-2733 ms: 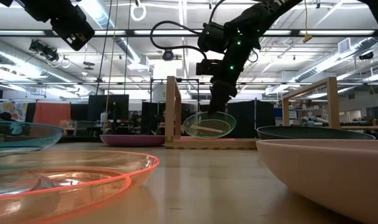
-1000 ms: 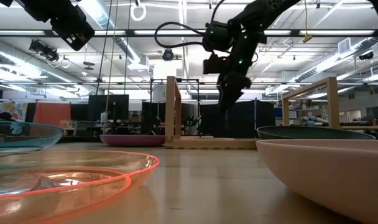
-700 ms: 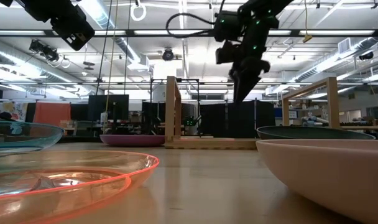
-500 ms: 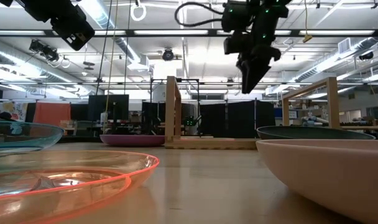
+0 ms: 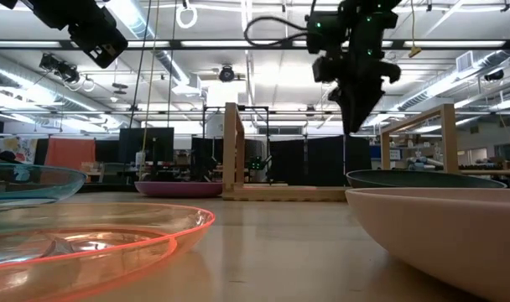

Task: Place and stack plates onto a shelf
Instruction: Put the large black plate on the shelf

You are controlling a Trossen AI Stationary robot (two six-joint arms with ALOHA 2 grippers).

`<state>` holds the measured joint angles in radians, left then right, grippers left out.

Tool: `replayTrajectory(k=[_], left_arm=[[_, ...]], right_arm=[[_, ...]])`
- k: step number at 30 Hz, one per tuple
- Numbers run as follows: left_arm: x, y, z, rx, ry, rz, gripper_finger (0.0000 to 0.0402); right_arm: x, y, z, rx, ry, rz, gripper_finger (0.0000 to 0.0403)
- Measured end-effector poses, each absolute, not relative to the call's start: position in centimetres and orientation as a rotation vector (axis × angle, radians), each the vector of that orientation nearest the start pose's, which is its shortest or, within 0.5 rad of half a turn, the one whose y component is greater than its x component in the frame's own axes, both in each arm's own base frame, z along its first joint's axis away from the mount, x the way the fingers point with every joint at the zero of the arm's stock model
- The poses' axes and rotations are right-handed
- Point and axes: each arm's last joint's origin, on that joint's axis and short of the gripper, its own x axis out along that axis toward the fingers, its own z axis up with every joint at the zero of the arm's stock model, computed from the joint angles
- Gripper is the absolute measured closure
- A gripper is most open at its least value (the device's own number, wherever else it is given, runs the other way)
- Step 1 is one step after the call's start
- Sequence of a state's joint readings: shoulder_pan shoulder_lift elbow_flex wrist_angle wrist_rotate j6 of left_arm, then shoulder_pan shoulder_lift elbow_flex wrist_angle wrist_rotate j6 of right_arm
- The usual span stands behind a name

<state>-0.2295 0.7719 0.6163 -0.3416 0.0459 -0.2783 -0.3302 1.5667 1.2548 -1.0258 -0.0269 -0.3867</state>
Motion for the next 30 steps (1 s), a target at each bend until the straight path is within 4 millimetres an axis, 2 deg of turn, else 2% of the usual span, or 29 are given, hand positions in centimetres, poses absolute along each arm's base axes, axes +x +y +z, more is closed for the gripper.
replayTrajectory(k=[5, 24, 30], left_arm=[[16.2, -3.9, 26.3, -0.225, 0.534, -0.198, 0.0255], [16.2, -3.9, 26.3, -0.224, 0.532, -0.198, 0.0255], [16.2, -3.9, 26.3, -0.225, 0.532, -0.198, 0.0255]], right_arm=[[27.3, -9.3, 23.8, -0.111, 1.378, 0.033, 0.0249], [25.0, -11.0, 18.3, -0.032, 1.384, -0.019, 0.0249], [24.7, -11.1, 17.6, -0.026, 1.381, -0.029, 0.0249]])
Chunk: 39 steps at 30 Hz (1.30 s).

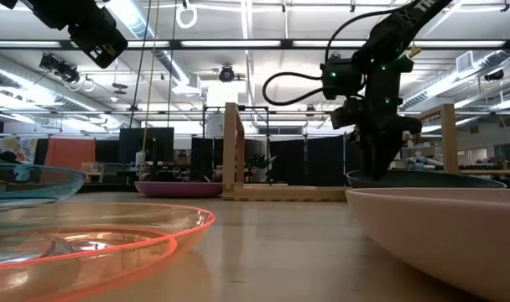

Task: Place and stack plates onto a shelf
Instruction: Put the large black plate on the shelf

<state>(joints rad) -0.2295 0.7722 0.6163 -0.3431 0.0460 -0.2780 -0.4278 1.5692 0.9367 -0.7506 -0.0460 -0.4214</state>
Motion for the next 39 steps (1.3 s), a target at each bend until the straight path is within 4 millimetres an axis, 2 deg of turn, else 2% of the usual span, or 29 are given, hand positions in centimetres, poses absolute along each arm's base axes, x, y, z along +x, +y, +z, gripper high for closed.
replayTrajectory(k=[23, 27, 36, 39], left_arm=[[16.24, -3.93, 26.27, -0.225, 0.532, -0.198, 0.0255], [16.24, -3.93, 26.26, -0.224, 0.532, -0.198, 0.0255], [16.24, -3.93, 26.27, -0.225, 0.532, -0.198, 0.0255], [16.24, -3.93, 26.27, -0.225, 0.532, -0.198, 0.0255]], right_arm=[[24.83, -11.18, 17.64, -0.031, 1.365, -0.034, 0.0256], [24.83, -11.18, 17.64, -0.03, 1.365, -0.035, 0.0282], [24.85, -11.15, 17.65, -0.022, 1.36, -0.029, 0.0374], [24.85, -11.12, 17.68, -0.016, 1.356, -0.021, 0.0389]])
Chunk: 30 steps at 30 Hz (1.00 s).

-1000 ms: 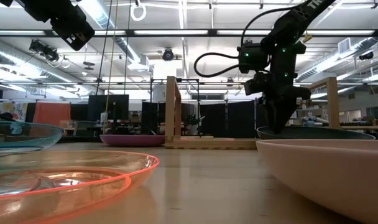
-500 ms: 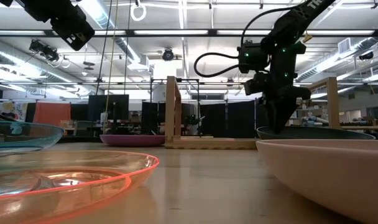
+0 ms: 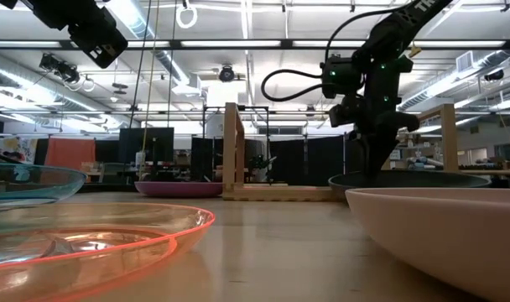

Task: Place and stack plates onto a shelf
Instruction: Put the large black plate on the shelf

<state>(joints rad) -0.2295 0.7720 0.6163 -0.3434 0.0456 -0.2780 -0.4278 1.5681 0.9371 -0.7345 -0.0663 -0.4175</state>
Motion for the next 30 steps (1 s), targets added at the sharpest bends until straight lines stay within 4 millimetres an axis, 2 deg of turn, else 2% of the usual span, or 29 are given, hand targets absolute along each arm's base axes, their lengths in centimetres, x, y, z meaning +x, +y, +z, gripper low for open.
replayTrajectory(k=[10, 19, 26, 30], left_arm=[[16.2, -3.9, 26.3, -0.225, 0.532, -0.198, 0.0255], [16.2, -3.9, 26.2, -0.224, 0.533, -0.198, 0.0255], [16.2, -3.9, 26.3, -0.224, 0.532, -0.198, 0.0255], [16.2, -3.9, 26.3, -0.224, 0.533, -0.198, 0.0255]], right_arm=[[25.1, -11.2, 18.2, 0.002, 1.339, 0.003, 0.0384], [26.2, -13.3, 22.7, -0.035, 1.298, -0.096, 0.0385], [25.8, -16.4, 26.2, -0.11, 1.262, -0.184, 0.0386], [25.0, -18.1, 27.2, -0.118, 1.239, -0.228, 0.0386]])
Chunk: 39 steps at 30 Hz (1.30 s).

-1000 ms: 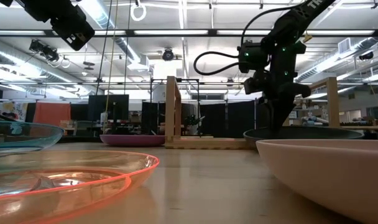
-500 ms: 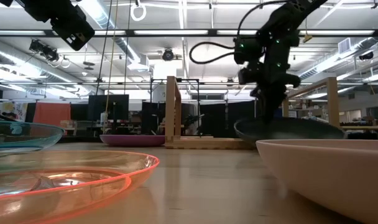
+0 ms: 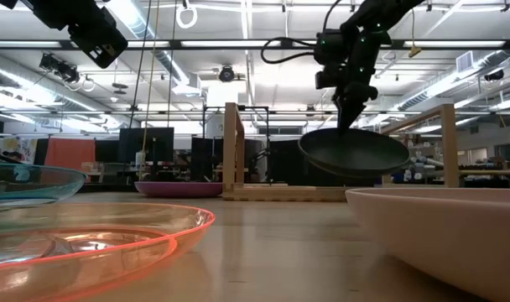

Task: Place and stack plates onto a shelf
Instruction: Put the large black plate on the shelf

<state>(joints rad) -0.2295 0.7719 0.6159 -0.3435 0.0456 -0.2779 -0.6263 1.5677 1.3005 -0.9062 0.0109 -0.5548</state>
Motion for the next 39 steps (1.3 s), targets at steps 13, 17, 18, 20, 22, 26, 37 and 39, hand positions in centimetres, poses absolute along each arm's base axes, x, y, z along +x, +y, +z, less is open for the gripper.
replayTrajectory(k=[13, 17, 18, 20, 22, 26, 37, 39], left_arm=[[16.2, -3.9, 26.2, -0.224, 0.533, -0.198, 0.0255], [16.2, -3.9, 26.2, -0.224, 0.533, -0.198, 0.0255], [16.2, -3.9, 26.2, -0.224, 0.534, -0.198, 0.0255], [16.2, -3.9, 26.2, -0.224, 0.533, -0.198, 0.0255], [16.2, -3.9, 26.2, -0.224, 0.534, -0.198, 0.0255], [16.2, -3.9, 26.2, -0.224, 0.533, -0.198, 0.0255], [16.2, -3.9, 26.2, -0.224, 0.533, -0.198, 0.0255], [16.2, -3.9, 26.2, -0.224, 0.534, -0.198, 0.0255]], right_arm=[[22.1, -22.1, 27.3, -0.065, 1.222, -0.36, 0.0386], [21.7, -22.4, 26.4, -0.058, 1.217, -0.375, 0.0386], [21.7, -22.5, 26.1, -0.06, 1.216, -0.376, 0.0386], [21.6, -22.6, 25.6, -0.064, 1.218, -0.375, 0.0386], [21.4, -22.7, 25.3, -0.06, 1.219, -0.381, 0.0386], [21.1, -22.9, 24.5, -0.064, 1.226, -0.404, 0.0386], [20.9, -23.1, 24.0, -0.093, 1.257, -0.464, 0.0373], [20.9, -23.1, 24.0, -0.096, 1.251, -0.468, 0.0373]])
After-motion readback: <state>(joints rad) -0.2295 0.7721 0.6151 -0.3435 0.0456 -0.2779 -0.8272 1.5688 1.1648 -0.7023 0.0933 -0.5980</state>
